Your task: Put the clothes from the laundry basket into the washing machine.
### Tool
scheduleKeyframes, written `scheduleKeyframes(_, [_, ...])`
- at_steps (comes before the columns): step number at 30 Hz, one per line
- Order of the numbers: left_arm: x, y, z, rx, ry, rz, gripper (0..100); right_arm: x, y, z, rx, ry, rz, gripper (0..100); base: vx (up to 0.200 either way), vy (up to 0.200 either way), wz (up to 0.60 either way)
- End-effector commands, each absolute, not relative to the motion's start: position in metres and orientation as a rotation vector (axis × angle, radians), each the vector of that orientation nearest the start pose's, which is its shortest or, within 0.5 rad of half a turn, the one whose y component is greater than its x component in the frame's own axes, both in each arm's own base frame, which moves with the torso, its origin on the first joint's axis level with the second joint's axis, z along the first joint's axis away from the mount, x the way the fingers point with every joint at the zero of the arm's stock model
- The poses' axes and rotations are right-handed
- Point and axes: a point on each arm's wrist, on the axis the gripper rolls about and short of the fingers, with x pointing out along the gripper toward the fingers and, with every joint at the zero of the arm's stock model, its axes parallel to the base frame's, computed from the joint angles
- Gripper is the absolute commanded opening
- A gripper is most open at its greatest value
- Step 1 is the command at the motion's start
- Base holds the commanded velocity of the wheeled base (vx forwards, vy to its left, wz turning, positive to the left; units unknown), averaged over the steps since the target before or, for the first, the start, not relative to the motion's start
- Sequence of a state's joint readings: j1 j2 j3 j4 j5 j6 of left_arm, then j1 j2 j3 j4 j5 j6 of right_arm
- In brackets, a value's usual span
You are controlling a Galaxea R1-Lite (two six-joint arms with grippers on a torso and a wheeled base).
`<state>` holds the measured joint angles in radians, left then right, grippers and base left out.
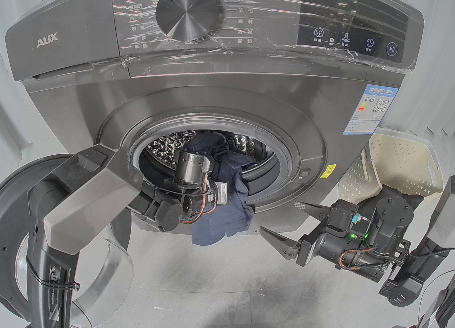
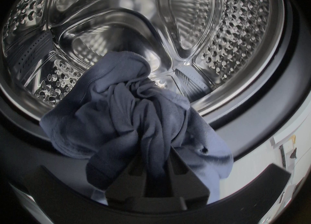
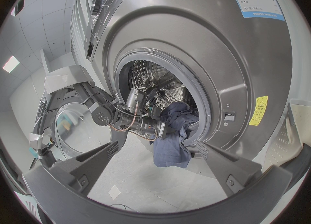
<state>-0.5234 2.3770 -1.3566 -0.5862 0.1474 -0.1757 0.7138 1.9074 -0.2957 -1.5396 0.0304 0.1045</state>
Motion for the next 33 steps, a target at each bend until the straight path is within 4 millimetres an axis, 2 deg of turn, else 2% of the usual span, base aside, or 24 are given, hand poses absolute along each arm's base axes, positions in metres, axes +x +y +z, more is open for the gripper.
scheduleKeyframes(1, [0.426,-0.243,0.068,-0.140,0.292,-0.333,0,0.203,0.177,0.099,0.076,0.105,0.741,100,0.000,0.000,0.00])
scheduleKeyframes(4, [0.442,-0.248,0.078,-0.194,0.167,-0.324,0,0.203,0.177,0.099,0.076,0.104,0.741,100,0.000,0.000,0.00])
scheduleKeyframes(7, [0.449,-0.248,0.084,-0.223,0.103,-0.309,0,0.203,0.177,0.099,0.076,0.104,0.741,100,0.000,0.000,0.00])
scheduleKeyframes(14, [0.454,-0.247,0.090,-0.251,0.064,-0.296,0,0.204,0.177,0.098,0.075,0.107,0.739,100,0.000,0.000,0.00])
scheduleKeyframes(15, [0.454,-0.246,0.090,-0.251,0.068,-0.293,100,0.203,0.178,0.098,0.075,0.107,0.741,100,0.000,0.000,0.00])
scheduleKeyframes(18, [0.446,-0.246,0.086,-0.250,0.117,-0.292,100,0.204,0.177,0.098,0.075,0.107,0.739,100,0.000,0.000,0.00])
scheduleKeyframes(21, [0.435,-0.244,0.092,-0.240,0.165,-0.296,100,0.204,0.177,0.098,0.075,0.107,0.739,100,0.000,0.000,0.00])
scheduleKeyframes(22, [0.422,-0.245,0.095,-0.220,0.215,-0.314,100,0.204,0.177,0.098,0.075,0.107,0.739,100,0.000,0.000,0.00])
scheduleKeyframes(28, [0.389,-0.238,0.104,-0.152,0.368,-0.357,100,0.203,0.178,0.097,0.074,0.111,0.742,100,0.000,0.000,0.00])
scheduleKeyframes(33, [0.371,-0.237,0.088,-0.106,0.499,-0.399,100,0.203,0.178,0.097,0.074,0.110,0.742,100,0.000,0.000,0.00])
